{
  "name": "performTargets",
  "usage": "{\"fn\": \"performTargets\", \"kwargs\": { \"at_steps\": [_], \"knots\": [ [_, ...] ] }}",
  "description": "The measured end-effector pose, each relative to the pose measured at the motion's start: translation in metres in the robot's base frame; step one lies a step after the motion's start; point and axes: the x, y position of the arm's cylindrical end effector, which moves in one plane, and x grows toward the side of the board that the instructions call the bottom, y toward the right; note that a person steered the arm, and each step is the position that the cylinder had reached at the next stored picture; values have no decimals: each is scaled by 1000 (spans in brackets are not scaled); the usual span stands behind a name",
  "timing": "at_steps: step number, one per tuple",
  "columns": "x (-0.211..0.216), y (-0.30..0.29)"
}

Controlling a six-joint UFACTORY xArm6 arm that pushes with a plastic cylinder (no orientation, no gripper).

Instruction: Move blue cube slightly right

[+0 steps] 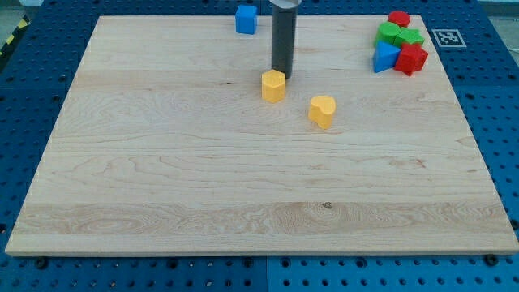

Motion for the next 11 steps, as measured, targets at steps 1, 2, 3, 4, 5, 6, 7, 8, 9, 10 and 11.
{"fn": "performTargets", "kwargs": {
  "at_steps": [1,2,3,4,5,6,7,8,9,10,11],
  "knots": [
    [21,4],
    [43,-21],
    [54,-49],
    [25,-41],
    [-13,-79],
    [-70,-121],
    [-140,-150],
    [-160,-140],
    [-159,-77],
    [-159,-16],
    [-160,-13]
  ]
}}
